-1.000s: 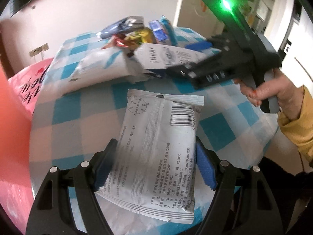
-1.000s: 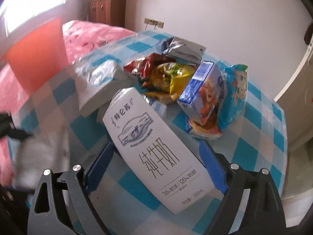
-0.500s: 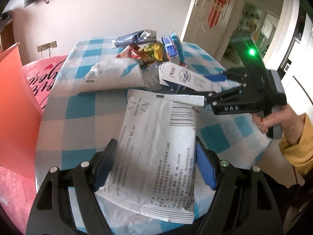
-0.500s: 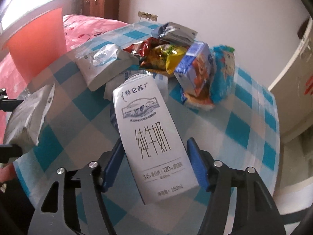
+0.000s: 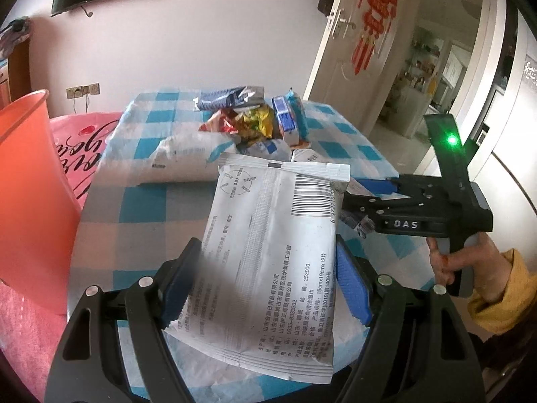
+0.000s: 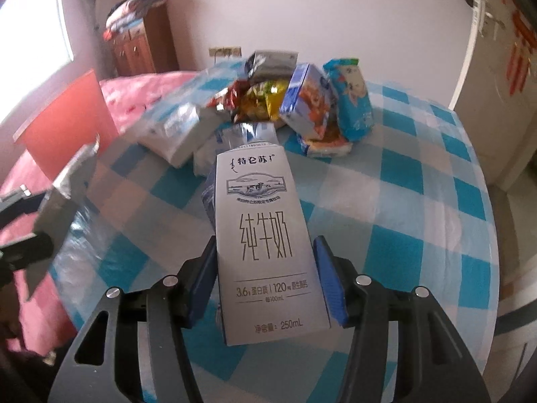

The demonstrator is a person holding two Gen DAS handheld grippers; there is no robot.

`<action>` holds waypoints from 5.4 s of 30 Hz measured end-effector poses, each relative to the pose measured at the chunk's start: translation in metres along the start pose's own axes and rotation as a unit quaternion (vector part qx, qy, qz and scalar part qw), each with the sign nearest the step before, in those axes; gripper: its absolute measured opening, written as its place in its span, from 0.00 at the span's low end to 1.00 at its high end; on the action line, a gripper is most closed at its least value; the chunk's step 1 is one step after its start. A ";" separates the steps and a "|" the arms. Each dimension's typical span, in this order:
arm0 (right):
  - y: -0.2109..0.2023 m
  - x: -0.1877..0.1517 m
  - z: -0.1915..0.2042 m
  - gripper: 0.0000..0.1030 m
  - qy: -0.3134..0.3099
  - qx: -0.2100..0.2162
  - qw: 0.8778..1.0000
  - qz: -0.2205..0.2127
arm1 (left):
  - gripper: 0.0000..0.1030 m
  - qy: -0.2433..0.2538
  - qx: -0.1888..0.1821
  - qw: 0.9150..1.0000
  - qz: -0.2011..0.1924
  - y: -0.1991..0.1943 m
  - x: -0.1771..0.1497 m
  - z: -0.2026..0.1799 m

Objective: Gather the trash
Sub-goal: 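Carry both items over the orange bucket and open both tools to drop them, then move both tools back to the remaining pile on the table, then grasp the white plastic bag with the left tool while the right tool grasps the bear-print tissue box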

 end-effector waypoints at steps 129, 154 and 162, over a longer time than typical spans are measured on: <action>0.053 0.085 -0.108 0.95 0.295 0.230 0.924 -0.076 | 0.93 0.200 0.071 0.974 0.077 0.153 0.104 -0.047; 0.101 0.111 -0.068 0.75 0.263 0.258 0.930 -0.013 | 0.67 0.185 0.048 0.977 0.095 0.200 0.098 -0.018; 0.105 0.114 -0.065 0.72 0.264 0.256 0.930 -0.011 | 0.67 0.174 0.048 0.981 0.074 0.195 0.089 -0.008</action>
Point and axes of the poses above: each gripper's, at about its wrist camera, not at the fingertips, and y roughly the way its jaws point, z to its left, x to its top, the point moved 3 cm from there along y, roughly the way its jaws point, and after that the axes turned 15 degrees about y, right-handed, at the moved point
